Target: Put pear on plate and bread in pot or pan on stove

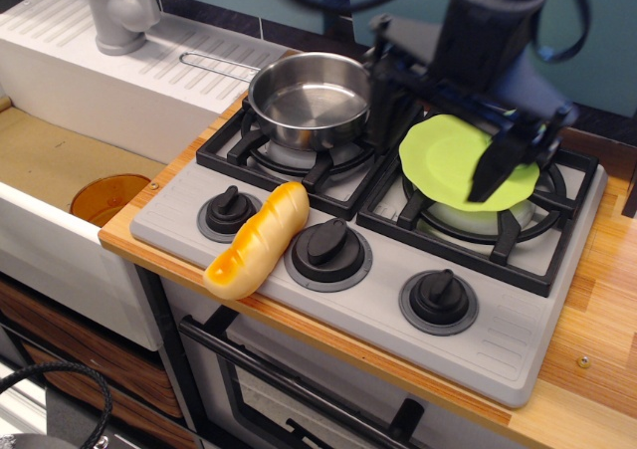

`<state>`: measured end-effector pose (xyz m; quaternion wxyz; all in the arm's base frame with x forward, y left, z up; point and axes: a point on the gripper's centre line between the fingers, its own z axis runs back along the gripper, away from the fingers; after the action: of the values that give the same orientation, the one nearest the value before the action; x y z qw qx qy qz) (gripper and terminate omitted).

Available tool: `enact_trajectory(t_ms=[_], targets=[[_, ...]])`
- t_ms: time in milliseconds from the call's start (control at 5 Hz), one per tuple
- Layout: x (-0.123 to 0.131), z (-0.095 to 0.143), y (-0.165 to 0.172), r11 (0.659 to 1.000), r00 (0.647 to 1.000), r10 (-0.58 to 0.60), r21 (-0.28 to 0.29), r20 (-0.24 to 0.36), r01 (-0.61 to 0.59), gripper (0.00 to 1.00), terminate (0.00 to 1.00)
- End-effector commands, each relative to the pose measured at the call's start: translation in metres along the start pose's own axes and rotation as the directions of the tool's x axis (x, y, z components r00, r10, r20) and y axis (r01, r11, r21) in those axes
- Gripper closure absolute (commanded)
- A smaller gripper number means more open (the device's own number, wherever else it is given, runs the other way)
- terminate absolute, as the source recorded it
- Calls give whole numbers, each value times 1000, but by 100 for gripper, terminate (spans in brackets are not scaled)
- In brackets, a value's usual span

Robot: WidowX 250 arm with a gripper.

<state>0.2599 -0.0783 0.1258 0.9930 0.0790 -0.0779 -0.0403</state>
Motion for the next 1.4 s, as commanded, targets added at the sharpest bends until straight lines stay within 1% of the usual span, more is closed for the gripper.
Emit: enact_trajectory(t_ms=[0, 400, 600, 800, 1000, 1200], targets=[[-15, -11, 25, 996, 985, 52, 56, 166, -62, 0, 0], [-24, -35, 49, 994, 972, 16, 98, 236, -40, 0, 0], [-25, -40, 64, 991, 967, -2, 127, 254, -31, 0, 0], [-25, -42, 79, 992, 968, -13, 128, 250, -20, 0, 0], [-22, -46, 92, 993, 976, -6, 120, 218, -21, 0, 0], [-20, -60, 97, 995, 983, 26, 89, 181, -42, 0, 0]])
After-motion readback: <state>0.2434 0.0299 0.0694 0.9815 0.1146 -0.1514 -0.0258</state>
